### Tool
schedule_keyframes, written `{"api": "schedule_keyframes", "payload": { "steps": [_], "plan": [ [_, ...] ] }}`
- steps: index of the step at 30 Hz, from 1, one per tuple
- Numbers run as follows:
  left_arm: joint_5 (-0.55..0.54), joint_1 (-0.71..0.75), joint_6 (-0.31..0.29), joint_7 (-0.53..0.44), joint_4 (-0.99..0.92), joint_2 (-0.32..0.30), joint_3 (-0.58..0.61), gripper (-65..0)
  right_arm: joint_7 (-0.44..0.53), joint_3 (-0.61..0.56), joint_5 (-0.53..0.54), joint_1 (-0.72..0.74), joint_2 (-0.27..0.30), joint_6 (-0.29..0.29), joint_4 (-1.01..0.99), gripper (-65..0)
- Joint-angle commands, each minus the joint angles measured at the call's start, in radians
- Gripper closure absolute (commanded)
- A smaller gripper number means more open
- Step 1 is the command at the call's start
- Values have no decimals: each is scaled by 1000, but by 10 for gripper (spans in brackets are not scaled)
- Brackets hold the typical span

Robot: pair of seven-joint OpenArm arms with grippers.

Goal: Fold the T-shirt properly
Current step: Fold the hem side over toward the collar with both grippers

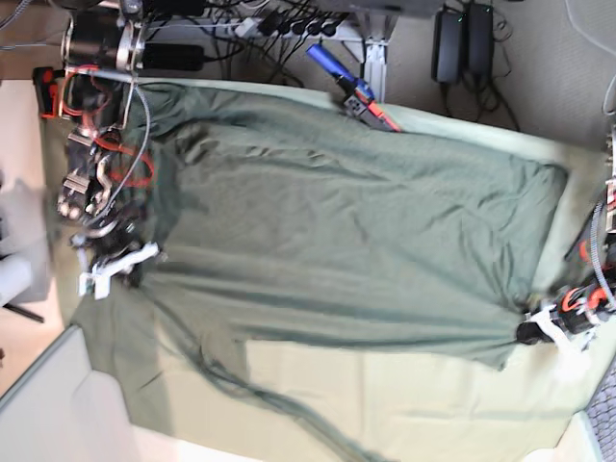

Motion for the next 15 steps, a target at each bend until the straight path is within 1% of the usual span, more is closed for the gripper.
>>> {"api": "schedule_keyframes", "payload": {
  "steps": [1,5,8,11,13,15],
  "plan": [
    [-29,-32,-16,3,18,-24,-3,0,25,18,8,-2,28,0,50,0],
    [-86,-31,-16,54,18,-56,-3,0,25,80,9,-87,39,0,158,0],
    [-125,-29,-16,72,18,-76,-3,0,4,138,51,-136,39,1,218,0],
    [-182,-28,-16,135,18,-87,-3,0,-27,180,86,-183,39,1,262,0],
    [-230,-26,-16,175,19,-91,-3,0,-27,199,90,-214,39,1,287,0],
    [-256,-20,-16,200,19,-92,-3,0,-27,214,90,-242,39,1,311,0]
  ]
}}
